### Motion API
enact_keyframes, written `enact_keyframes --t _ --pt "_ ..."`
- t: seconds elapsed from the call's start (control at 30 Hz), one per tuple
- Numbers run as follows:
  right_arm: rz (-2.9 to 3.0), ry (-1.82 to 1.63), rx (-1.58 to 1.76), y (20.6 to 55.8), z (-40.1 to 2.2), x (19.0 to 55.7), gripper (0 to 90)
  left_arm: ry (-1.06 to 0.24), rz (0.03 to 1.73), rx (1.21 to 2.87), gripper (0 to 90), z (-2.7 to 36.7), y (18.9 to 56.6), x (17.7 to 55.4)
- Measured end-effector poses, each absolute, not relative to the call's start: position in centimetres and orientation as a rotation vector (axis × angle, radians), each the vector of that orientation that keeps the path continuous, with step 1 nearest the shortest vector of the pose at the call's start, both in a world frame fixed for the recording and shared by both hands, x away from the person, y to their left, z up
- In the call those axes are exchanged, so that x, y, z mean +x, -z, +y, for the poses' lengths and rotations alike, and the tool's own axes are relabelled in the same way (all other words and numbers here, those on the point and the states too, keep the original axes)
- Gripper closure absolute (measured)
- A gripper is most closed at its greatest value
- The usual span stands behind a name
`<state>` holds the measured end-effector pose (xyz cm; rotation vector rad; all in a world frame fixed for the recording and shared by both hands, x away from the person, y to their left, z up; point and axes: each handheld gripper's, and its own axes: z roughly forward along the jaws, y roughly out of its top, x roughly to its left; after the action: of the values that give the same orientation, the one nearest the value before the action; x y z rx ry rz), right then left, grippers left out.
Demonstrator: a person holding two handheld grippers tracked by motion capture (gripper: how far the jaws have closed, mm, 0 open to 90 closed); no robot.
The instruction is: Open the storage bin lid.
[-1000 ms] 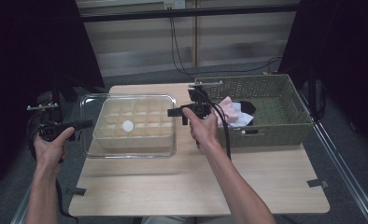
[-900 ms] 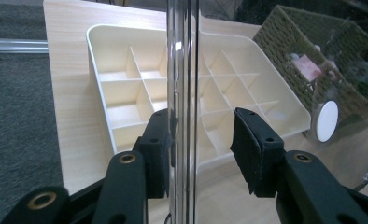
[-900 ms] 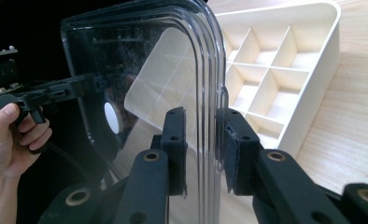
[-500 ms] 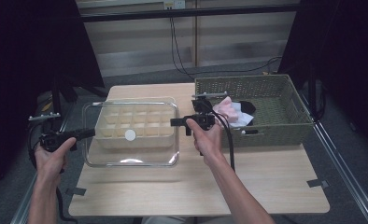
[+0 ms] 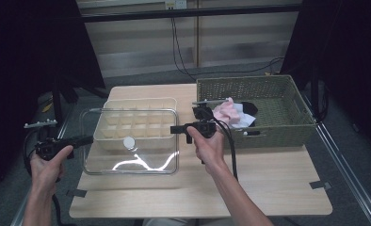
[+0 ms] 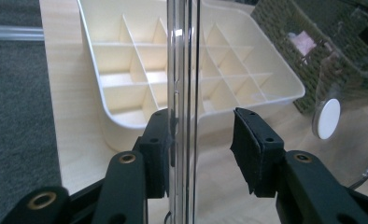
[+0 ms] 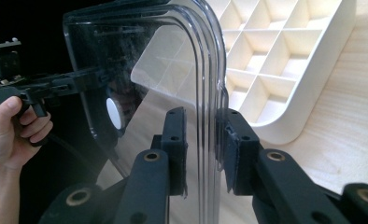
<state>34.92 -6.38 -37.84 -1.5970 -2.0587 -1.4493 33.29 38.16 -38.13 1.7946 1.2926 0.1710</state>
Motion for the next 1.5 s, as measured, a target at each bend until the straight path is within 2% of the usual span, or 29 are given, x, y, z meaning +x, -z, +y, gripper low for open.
enact_keyframes --t 0.37,0.83,1.5 --pt "-2.082 1.416 -1.565 38.7 -5.5 33.5 73.3 -0.192 1.331 1.815 56.3 38.6 38.9 31.1" --pt "-2.049 1.327 -1.541 41.7 -4.9 31.9 73.4 -0.165 1.375 1.834 54.8 39.0 41.5 29.4" --pt "-2.046 1.268 -1.567 44.0 -5.0 30.6 72.3 -0.112 1.402 1.866 54.9 38.8 43.7 28.8"
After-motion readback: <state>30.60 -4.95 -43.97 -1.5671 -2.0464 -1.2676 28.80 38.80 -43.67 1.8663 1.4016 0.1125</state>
